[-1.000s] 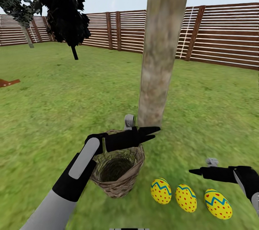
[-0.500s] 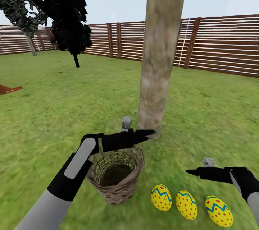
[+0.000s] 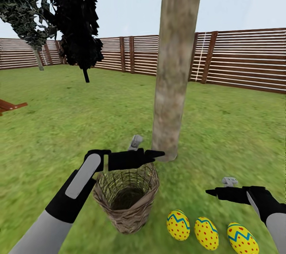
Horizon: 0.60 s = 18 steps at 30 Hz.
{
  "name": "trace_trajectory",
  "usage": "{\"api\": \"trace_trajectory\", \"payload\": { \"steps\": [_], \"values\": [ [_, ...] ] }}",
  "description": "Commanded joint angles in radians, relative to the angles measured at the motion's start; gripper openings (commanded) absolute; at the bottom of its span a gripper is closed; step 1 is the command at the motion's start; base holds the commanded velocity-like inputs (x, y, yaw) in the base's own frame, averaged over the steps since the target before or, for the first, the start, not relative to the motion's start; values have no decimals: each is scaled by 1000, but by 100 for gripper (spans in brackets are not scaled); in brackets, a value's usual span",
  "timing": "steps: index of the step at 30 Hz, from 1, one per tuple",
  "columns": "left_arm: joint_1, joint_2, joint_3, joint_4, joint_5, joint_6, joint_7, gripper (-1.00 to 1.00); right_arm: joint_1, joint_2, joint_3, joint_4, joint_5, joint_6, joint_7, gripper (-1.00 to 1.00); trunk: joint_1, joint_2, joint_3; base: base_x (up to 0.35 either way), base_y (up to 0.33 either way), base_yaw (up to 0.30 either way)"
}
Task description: Take the three Easter eggs out of the wicker basket on the lawn in the garden, then place them on the lawn next to a single tree (choose any tree) so that all three eggs are next to the same tree and none are left in the basket.
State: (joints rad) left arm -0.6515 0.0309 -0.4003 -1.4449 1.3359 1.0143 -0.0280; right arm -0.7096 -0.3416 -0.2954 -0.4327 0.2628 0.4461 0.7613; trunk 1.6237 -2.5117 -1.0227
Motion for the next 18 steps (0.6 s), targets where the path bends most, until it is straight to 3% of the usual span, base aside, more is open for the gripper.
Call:
{"api": "trace_trajectory", "payload": {
  "steps": [1, 6, 8, 11, 15, 18],
  "values": [
    [1, 1, -6, 0, -3, 2, -3, 100, -1, 2, -8, -1, 9, 6, 6, 100, -1, 0, 3, -196, 0, 0],
    [3, 1, -53, -3, 2, 4, -3, 100, -1, 3, -8, -1, 9, 6, 3, 100, -3, 1, 22, -295, 0, 0],
    [4, 1, -84, -4, 29, 4, -3, 100, -1, 3, -8, -1, 9, 6, 2, 100, -4, 2, 30, -329, 0, 0],
    [8, 4, -91, -4, 43, 4, -3, 100, -1, 3, -8, 0, 9, 5, 1, 100, -5, 2, 42, -330, 0, 0],
    [11, 53, -126, -3, 48, 4, -3, 100, -1, 3, -8, 0, 8, 5, -8, 100, -7, 3, 57, -136, 0, 0],
    [12, 100, -167, -2, 49, 3, -3, 100, -1, 6, -8, 7, 8, 5, -64, 100, -8, 4, 69, -29, 0, 0]
  ]
}}
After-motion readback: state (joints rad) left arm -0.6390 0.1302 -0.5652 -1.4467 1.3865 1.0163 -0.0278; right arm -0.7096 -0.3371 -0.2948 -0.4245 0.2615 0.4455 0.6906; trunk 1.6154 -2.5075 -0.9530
